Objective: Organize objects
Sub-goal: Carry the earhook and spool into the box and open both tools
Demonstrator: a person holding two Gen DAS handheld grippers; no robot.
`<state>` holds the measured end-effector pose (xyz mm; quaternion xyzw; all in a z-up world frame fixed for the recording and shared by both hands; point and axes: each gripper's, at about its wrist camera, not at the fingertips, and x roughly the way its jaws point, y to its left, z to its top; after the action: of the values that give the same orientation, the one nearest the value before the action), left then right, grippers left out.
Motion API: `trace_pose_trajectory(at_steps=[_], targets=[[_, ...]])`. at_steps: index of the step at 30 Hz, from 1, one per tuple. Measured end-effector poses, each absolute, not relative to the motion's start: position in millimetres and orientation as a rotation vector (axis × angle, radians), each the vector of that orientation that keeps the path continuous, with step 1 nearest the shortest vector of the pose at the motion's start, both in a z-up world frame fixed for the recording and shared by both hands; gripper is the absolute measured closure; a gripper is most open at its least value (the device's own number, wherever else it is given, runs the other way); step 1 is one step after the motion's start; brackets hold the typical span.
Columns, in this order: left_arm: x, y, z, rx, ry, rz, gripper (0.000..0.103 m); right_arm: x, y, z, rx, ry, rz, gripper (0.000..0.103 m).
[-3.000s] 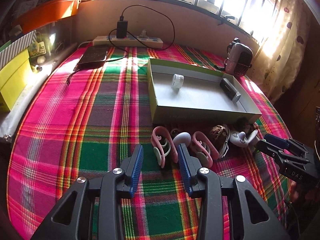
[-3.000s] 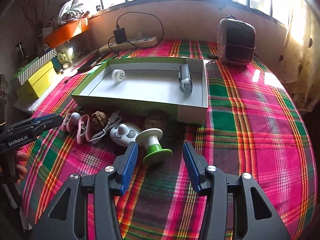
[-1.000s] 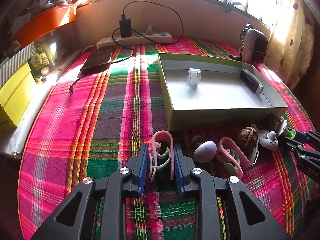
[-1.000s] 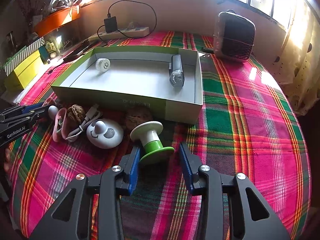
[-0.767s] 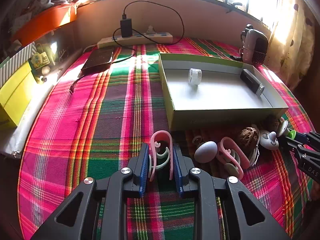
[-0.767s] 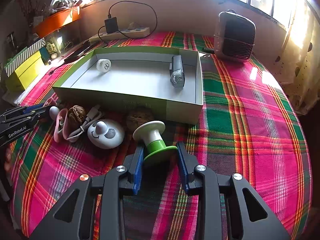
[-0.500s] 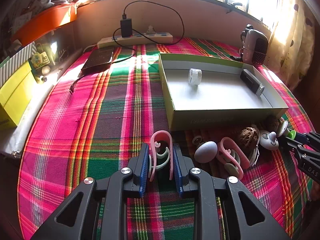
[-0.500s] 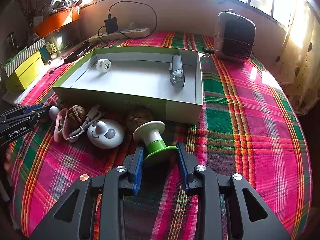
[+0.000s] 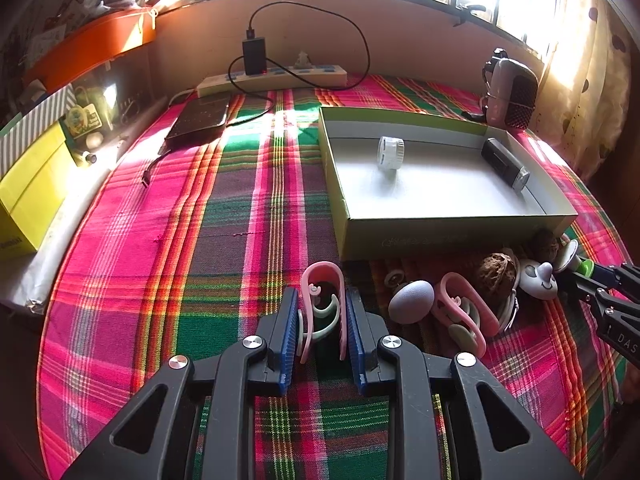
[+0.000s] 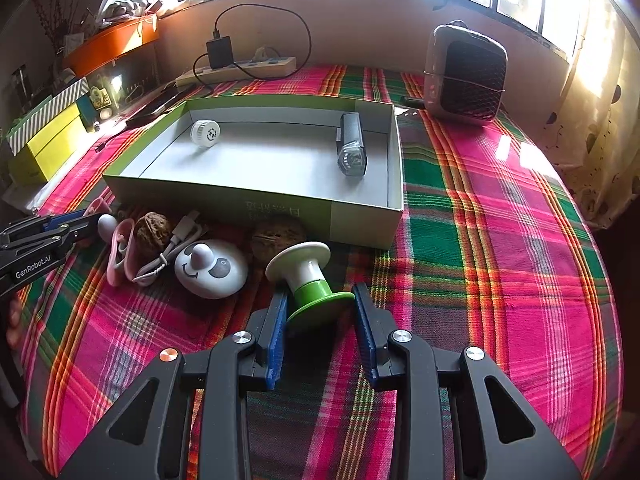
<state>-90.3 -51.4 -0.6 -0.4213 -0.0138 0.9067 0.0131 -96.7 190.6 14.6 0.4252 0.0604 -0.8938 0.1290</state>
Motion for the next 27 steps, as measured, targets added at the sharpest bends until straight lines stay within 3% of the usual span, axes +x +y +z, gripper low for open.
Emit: trace_pose_trajectory(at_steps=[27], targets=[[-86, -37, 51, -1.137, -0.033, 2.847, 0.082, -100, 176, 65, 1.096, 0.126, -2.637, 0.071]])
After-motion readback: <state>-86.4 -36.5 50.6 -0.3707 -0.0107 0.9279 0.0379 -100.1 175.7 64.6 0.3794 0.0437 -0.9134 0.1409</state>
